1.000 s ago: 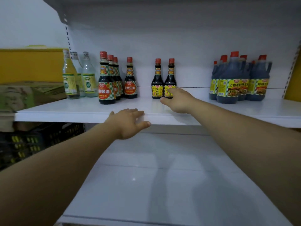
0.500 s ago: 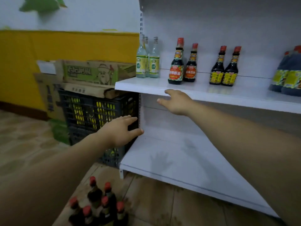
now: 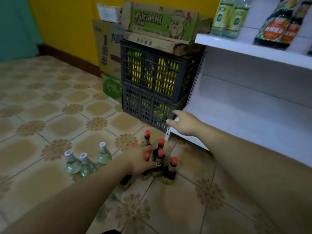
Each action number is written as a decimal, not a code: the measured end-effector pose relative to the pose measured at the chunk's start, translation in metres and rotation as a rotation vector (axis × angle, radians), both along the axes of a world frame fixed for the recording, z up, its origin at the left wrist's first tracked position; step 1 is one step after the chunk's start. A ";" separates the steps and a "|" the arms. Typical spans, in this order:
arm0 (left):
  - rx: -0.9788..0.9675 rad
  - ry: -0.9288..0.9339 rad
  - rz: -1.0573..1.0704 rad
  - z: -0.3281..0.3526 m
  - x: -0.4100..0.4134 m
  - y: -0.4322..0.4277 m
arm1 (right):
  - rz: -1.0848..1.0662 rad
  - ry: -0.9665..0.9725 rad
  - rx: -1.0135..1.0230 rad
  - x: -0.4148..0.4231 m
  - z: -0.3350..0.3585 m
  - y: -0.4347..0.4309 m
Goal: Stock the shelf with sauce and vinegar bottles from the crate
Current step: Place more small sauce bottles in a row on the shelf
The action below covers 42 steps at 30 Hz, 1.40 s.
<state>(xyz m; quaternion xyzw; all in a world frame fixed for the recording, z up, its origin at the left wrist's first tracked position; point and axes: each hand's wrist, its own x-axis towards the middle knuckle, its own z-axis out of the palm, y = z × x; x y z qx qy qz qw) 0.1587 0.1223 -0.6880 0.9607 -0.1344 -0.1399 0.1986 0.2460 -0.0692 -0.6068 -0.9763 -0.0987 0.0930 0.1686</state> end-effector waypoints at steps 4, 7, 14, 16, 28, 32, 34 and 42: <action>-0.155 0.106 0.012 -0.058 0.001 -0.019 | 0.000 0.045 -0.027 -0.007 -0.059 -0.015; -0.287 0.231 0.103 -0.102 -0.002 -0.041 | 0.008 0.118 -0.079 -0.016 -0.109 -0.035; -0.390 0.275 0.248 -0.162 -0.003 -0.066 | -0.012 0.214 -0.034 0.000 -0.188 -0.065; -0.410 0.239 0.268 -0.169 0.000 -0.066 | -0.054 0.240 0.022 0.008 -0.207 -0.062; -0.345 0.267 0.267 -0.187 0.012 -0.058 | -0.005 0.009 0.168 -0.006 -0.268 -0.053; -0.382 0.300 0.201 -0.187 0.007 -0.058 | 0.024 -0.062 0.343 -0.017 -0.232 -0.057; -0.487 0.346 0.187 -0.183 0.006 -0.056 | -0.027 -0.164 0.423 -0.017 -0.203 -0.054; -1.264 0.393 0.148 -0.119 0.004 -0.049 | -0.280 -0.344 0.969 0.004 -0.097 -0.024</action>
